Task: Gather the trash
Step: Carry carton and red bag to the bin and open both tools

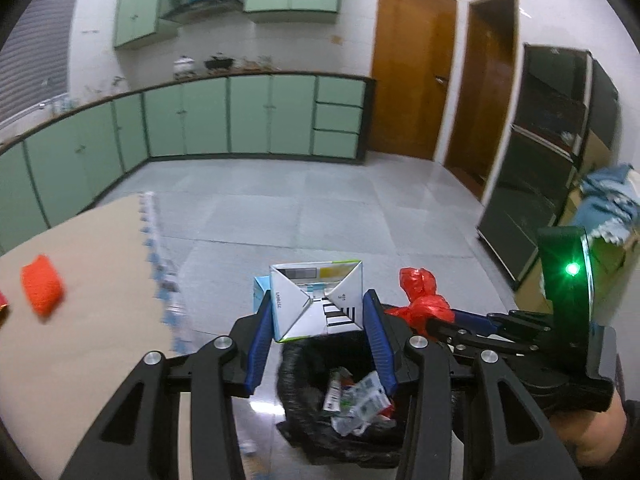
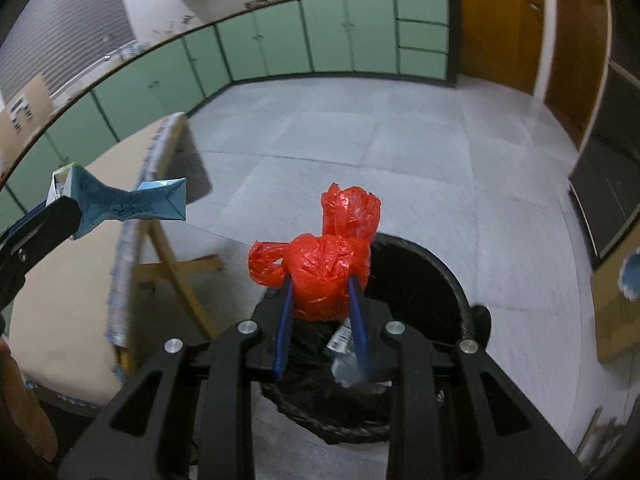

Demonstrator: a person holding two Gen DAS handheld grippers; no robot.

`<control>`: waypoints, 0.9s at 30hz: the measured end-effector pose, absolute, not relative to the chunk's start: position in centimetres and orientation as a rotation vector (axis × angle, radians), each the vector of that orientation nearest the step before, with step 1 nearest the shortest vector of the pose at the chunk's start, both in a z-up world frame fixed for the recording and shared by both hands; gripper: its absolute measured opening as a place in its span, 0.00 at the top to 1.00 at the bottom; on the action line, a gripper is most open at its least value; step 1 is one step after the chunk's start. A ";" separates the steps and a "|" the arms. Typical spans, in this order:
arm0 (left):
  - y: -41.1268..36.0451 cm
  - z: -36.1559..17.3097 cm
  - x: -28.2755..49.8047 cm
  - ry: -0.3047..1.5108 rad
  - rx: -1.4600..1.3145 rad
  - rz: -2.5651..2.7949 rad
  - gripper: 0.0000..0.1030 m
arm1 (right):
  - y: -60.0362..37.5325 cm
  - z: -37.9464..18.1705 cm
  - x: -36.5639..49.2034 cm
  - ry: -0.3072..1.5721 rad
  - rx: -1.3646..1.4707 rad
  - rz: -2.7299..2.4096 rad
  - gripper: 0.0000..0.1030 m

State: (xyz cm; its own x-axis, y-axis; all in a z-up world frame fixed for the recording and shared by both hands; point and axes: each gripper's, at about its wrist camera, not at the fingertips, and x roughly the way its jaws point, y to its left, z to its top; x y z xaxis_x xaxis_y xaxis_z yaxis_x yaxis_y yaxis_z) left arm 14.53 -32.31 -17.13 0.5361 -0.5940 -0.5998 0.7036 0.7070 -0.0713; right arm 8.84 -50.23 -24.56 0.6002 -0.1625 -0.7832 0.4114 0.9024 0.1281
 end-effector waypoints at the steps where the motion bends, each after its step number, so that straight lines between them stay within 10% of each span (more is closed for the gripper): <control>1: -33.1 -17.6 14.3 0.643 0.193 -0.793 0.58 | -50.7 -24.9 8.6 0.871 0.317 -0.349 0.76; 27: -39.0 -25.2 15.5 0.794 0.280 -0.833 0.52 | -55.5 -29.0 7.3 0.935 0.372 -0.432 0.64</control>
State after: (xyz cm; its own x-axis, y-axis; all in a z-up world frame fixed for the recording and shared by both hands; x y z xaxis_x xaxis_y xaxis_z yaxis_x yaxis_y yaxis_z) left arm 15.48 -38.97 -25.19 0.4114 -0.5525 -0.7249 0.7504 0.6568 -0.0748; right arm 7.26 -55.52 -28.97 0.5208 -0.1935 -0.8315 0.5076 0.8533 0.1194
